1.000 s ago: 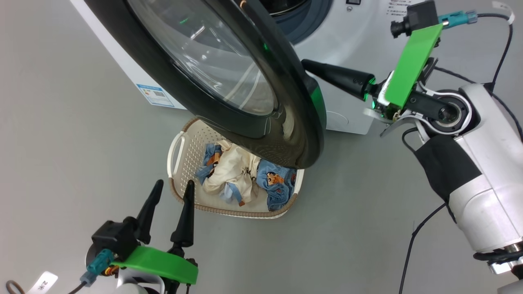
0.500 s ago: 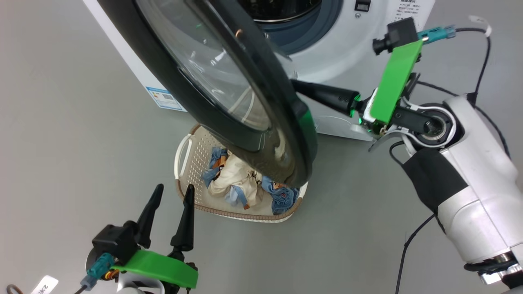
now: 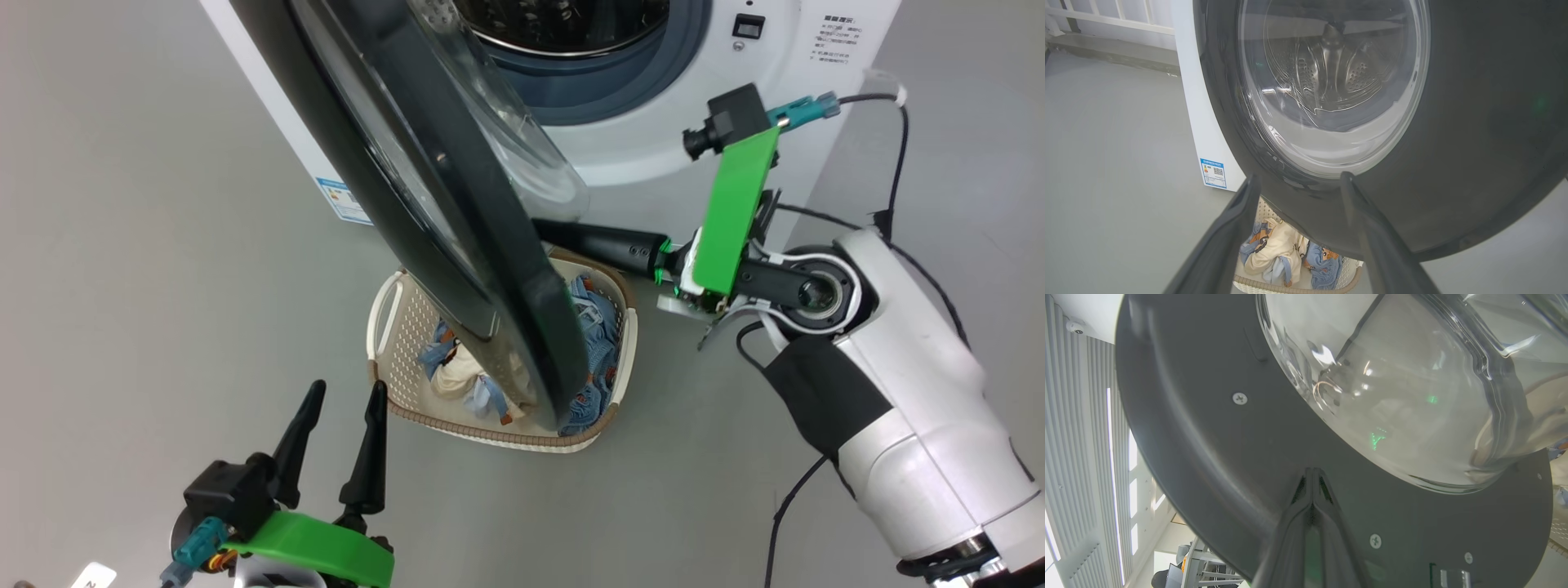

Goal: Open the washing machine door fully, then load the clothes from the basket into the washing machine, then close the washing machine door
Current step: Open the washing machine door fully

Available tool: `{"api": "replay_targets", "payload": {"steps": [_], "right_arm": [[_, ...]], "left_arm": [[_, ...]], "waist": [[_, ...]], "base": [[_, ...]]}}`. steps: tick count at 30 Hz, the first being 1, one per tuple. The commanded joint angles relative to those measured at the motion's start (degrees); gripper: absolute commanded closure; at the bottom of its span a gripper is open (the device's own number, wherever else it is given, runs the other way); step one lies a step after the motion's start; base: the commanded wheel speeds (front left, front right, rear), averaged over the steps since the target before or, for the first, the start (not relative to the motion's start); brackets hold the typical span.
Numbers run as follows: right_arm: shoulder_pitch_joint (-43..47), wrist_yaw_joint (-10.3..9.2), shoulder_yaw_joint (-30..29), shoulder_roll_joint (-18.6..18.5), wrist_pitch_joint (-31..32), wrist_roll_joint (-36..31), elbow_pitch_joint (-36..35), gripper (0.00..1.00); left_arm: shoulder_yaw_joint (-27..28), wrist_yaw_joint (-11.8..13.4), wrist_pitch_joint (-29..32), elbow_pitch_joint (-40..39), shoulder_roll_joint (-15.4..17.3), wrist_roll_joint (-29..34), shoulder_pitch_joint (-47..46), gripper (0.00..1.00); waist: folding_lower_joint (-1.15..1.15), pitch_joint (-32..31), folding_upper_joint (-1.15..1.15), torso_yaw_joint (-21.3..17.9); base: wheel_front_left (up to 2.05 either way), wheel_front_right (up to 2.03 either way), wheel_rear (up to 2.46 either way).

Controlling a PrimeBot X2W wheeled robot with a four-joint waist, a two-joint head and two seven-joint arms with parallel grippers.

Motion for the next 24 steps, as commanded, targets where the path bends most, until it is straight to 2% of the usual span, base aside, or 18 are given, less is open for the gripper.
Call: {"api": "replay_targets", "payload": {"steps": [1, 11, 20, 21, 24], "right_arm": [[1.5, 0.1, 1.4, 2.2, 0.8, -0.1, -2.0, 1.0], [2.3, 0.1, 2.7, 4.1, 1.4, 0.1, -2.6, 1.0], [3.0, 0.1, 2.3, 4.0, 0.7, -0.2, -2.9, 1.0], [3.1, 0.1, 2.1, 3.9, 0.4, -0.2, -3.0, 0.98], [3.9, 0.1, 1.5, 3.5, -0.4, -0.2, -3.4, 0.58]], "left_arm": [[2.0, -0.1, -0.4, -1.8, 1.1, -0.1, 0.2, 0.0], [2.1, -0.1, -0.4, -1.8, 1.1, -0.2, 0.5, 0.0], [2.4, -0.1, -0.4, -1.7, 1.1, -0.2, 0.4, 0.0], [2.5, -0.1, -0.4, -1.7, 1.1, -0.2, 0.4, 0.0], [2.6, -0.1, -0.4, -1.4, 1.1, -0.2, 0.4, 0.0]], "waist": [[0.0, -0.1, 0.0, 0.2], [0.0, -0.5, 0.0, 1.0], [0.0, -0.9, 0.0, -0.1], [0.0, -1.1, 0.0, -0.4], [0.0, -1.5, 0.0, -1.3]], "base": [[0.0, 0.0, 0.0], [0.0, 0.0, 0.0], [0.0, 0.0, 0.0], [0.0, 0.0, 0.0], [0.0, 0.0, 0.0]]}}
